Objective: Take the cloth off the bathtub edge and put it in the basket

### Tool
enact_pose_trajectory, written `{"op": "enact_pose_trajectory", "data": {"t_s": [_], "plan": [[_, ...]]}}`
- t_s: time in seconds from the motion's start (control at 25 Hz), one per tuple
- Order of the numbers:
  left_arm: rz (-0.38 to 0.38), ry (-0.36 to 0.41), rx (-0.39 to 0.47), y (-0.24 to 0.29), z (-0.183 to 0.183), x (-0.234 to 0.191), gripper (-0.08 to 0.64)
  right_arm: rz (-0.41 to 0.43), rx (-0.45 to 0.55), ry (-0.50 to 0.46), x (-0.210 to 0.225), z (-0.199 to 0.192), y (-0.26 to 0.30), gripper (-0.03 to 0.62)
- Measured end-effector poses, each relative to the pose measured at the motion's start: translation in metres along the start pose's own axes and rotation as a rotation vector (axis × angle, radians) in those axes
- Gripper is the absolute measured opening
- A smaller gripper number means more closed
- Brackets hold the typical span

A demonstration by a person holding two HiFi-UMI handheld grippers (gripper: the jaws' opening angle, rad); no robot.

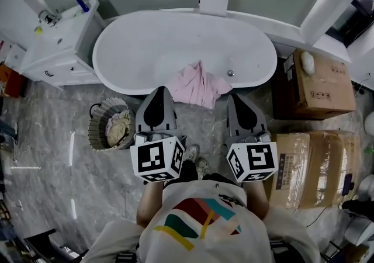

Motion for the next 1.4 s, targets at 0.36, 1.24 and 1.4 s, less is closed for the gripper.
{"op": "enact_pose_trajectory", "data": {"t_s": [0.36, 1.24, 1.4], "plan": [[-0.095, 0.004, 0.046, 0.058, 0.025, -0.018, 0.02, -0.086, 0.073, -0.03, -0.003, 0.032, 0.047, 0.008], [-0.049, 0.0, 0.041, 0.089, 0.022, 0.009, 0.02, -0.041, 0.08, 0.013, 0.046, 0.033, 0.056, 0.008], [-0.031, -0.003, 0.043, 0.09, 0.022, 0.015, 0.02, -0.011, 0.089, 0.009, 0.056, 0.037, 0.06, 0.008]]}}
Point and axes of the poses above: the fingertips, and each gripper's own axes: y forward along the fingers, x to its right, z out of its top, the point moved 7 cm from there along -y, backward along the fingers, and after that the axes turned 13 degrees about z, right-handed, at the moved point
